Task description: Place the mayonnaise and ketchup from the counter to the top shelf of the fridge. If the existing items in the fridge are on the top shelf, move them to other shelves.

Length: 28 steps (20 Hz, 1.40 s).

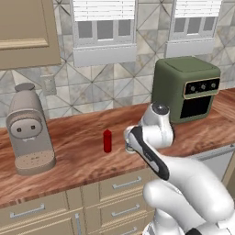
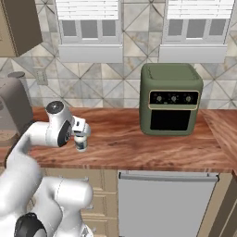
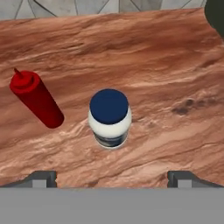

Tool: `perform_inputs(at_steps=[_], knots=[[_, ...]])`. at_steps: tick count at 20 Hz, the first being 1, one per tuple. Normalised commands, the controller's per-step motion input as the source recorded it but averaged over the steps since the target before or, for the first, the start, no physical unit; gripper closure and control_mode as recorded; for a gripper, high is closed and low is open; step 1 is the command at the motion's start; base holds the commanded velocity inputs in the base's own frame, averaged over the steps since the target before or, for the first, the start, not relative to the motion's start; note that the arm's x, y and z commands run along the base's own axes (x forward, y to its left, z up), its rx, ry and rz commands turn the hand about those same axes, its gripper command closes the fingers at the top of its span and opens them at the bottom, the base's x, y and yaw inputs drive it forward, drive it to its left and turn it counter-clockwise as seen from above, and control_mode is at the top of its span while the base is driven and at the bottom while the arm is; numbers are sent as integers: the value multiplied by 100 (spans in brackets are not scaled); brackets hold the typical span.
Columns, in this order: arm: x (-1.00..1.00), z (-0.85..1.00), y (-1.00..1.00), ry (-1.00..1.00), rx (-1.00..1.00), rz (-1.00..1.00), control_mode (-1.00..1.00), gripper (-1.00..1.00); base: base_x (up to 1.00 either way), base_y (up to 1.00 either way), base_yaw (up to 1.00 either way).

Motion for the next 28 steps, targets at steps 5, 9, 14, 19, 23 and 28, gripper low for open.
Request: perform_inputs(at_steps=[5, 9, 14, 19, 23, 28], knots=[[53, -31, 9, 0, -1, 0, -100, -100, 0, 0, 0], [36, -15, 0, 0, 0, 0, -100, -100, 0, 0, 0], [25, -10, 0, 0, 0, 0, -100, -100, 0, 0, 0], [10, -17, 0, 0, 0, 0, -100, -100, 0, 0, 0], [5, -18, 0, 0, 0, 0, -100, -100, 0, 0, 0], [13, -18, 3, 0, 0, 0, -100, -100, 0, 0, 0]])
